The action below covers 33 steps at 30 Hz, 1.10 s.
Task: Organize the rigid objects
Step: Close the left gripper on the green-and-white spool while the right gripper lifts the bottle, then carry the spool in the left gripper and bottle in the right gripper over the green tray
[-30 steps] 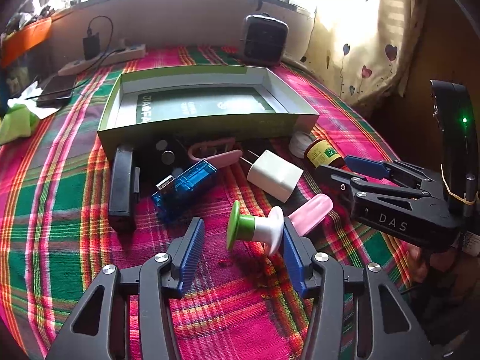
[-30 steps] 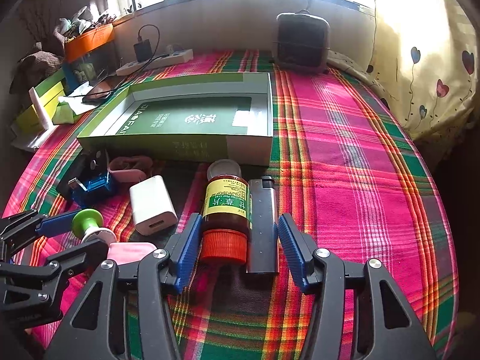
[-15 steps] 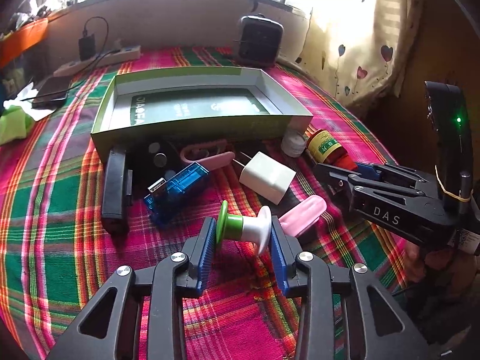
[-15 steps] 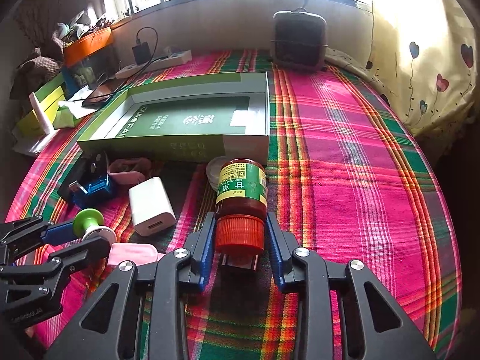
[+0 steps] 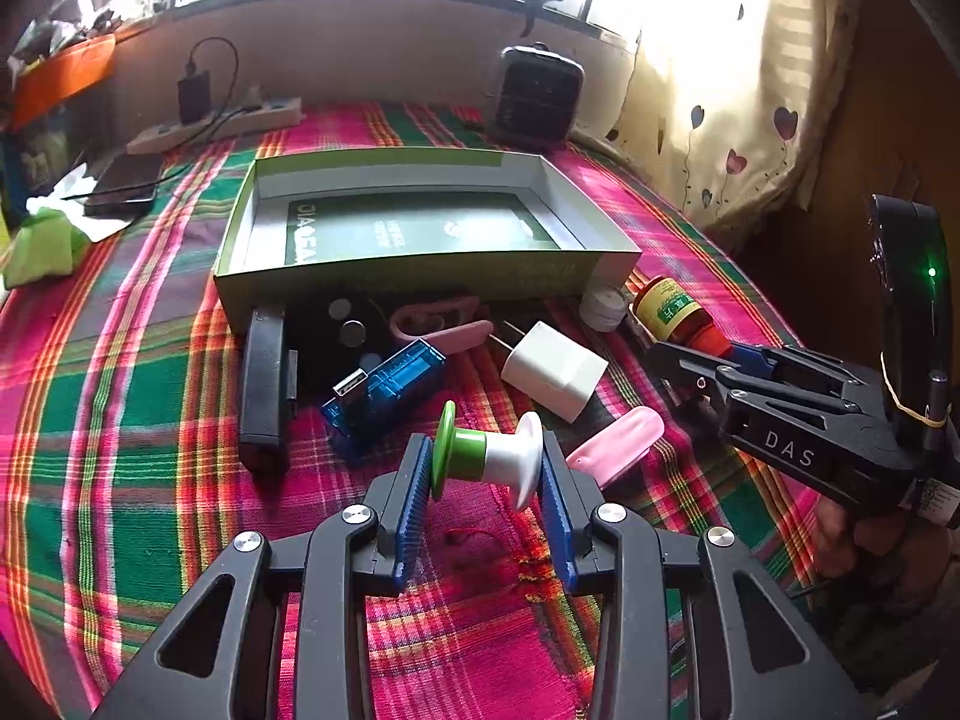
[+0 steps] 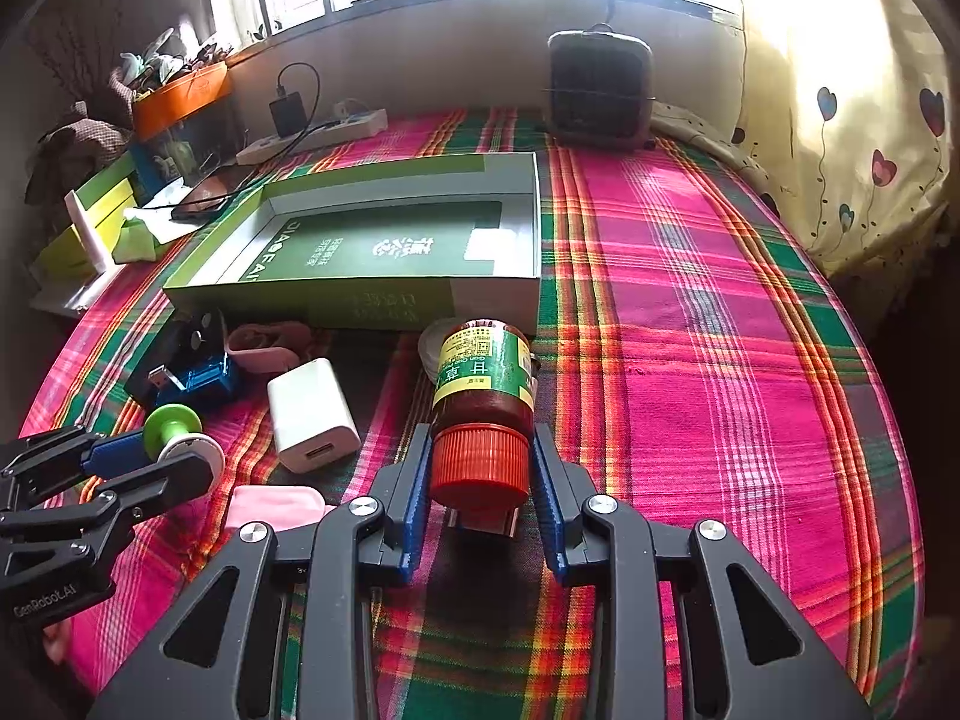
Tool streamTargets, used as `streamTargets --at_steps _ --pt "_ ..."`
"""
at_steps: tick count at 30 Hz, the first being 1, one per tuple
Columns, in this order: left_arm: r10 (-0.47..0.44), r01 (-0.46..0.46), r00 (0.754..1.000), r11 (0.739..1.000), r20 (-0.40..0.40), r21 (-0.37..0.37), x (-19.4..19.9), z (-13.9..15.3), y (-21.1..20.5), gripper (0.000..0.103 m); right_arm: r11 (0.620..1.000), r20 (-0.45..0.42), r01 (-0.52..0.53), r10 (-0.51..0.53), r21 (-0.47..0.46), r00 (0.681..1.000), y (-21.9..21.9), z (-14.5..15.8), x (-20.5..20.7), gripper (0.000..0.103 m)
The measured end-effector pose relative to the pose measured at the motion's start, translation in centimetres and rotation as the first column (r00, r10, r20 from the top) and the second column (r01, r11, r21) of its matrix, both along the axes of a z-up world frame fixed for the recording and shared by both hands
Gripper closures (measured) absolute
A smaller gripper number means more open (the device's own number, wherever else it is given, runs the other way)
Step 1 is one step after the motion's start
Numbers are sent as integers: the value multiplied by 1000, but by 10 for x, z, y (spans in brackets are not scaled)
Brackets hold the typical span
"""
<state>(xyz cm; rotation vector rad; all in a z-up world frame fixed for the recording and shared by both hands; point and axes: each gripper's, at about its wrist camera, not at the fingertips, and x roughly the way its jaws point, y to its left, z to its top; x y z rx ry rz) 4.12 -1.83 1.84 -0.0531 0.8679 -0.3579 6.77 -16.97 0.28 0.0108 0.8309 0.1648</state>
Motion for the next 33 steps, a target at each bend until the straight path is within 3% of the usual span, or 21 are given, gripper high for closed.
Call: streamTargets --at_steps 12,24,33 --pt "45 -45 998 999 50 -15 13 32 20 70 1000 51 -9 9 11 999 0 27 2 71" --pt "87 -86 994 996 61 -9 70 49 48 69 1000 51 -30 30 -1 998 5 45 44 71" --pt "89 -89 995 996 43 6 117 46 51 69 999 12 -45 45 -23 999 15 40 86 71"
